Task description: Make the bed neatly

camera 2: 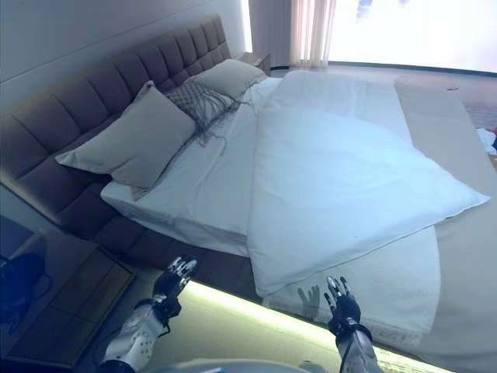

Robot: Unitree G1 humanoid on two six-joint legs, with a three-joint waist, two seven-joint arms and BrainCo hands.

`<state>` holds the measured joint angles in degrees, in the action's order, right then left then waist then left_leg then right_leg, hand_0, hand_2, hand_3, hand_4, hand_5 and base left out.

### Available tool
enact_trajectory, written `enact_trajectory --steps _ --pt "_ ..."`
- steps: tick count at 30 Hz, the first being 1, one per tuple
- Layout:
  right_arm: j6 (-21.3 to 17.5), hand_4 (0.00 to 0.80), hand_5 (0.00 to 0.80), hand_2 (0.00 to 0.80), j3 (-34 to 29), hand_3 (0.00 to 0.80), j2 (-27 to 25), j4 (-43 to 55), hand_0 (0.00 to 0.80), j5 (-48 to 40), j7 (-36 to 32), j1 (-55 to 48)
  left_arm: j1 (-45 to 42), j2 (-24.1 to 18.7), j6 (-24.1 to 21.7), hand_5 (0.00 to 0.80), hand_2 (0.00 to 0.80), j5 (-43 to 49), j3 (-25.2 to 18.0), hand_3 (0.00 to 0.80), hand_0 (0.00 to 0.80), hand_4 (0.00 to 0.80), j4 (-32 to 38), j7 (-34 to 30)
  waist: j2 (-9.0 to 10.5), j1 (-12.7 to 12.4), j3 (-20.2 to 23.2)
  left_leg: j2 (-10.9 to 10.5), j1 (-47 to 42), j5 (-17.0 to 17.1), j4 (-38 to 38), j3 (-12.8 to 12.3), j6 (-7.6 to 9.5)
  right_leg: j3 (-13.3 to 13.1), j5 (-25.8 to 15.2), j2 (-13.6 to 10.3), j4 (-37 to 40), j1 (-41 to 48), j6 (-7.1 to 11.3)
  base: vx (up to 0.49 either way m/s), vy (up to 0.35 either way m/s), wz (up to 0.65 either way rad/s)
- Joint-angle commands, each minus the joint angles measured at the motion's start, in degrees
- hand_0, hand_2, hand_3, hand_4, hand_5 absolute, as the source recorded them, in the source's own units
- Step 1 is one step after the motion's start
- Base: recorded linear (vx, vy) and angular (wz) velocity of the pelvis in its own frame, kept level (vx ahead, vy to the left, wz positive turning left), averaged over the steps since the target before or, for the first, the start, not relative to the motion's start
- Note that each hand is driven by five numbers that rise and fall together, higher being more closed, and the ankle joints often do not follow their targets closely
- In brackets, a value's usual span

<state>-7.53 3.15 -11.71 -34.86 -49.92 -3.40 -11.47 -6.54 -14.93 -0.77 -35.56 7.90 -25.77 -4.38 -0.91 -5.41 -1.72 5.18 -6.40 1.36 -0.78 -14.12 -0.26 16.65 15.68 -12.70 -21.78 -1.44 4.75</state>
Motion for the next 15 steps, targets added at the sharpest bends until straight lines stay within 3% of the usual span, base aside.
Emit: enact_trajectory --steps 1,9,15 --pt "-0.68 0.000 0.000 0.000 -0.31 0.000 1.91 1.52 0.000 0.39 -1.81 2.10 3.01 -2.80 -1.60 0.000 0.000 1.57 -1.32 0.000 0.000 0.000 5.21 -0.08 4.42 0.42 -2.18 -0.70 -0.01 -3.51 -1.58 0.21 -1.65 2.50 -20.36 -0.74 22.76 7.55 4.75 0.000 0.000 0.00" --pt "0.24 0.000 0.000 0.000 -0.87 0.000 1.95 3.16 0.000 0.54 -1.76 -0.08 -0.13 -2.97 -2.81 0.000 0.000 3.44 -1.79 0.000 0.000 0.000 6.00 -3.45 4.40 0.15 -2.40 -0.23 -0.06 -4.09 -2.06 -0.45 -1.58 3.21 -20.27 -1.30 22.77 7.69 4.82 0.041 -0.008 0.00" --pt "1.32 0.000 0.000 0.000 -0.43 0.000 0.09 5.01 0.000 -0.39 -2.13 -0.21 -0.66 -3.58 -5.06 0.000 0.000 1.41 -0.68 0.000 0.000 0.000 7.43 -5.16 4.27 -0.55 -4.44 -0.64 5.68 -7.70 -13.68 1.17 -1.32 4.00 -19.78 -2.49 19.94 5.98 3.57 -0.042 -0.032 0.03"
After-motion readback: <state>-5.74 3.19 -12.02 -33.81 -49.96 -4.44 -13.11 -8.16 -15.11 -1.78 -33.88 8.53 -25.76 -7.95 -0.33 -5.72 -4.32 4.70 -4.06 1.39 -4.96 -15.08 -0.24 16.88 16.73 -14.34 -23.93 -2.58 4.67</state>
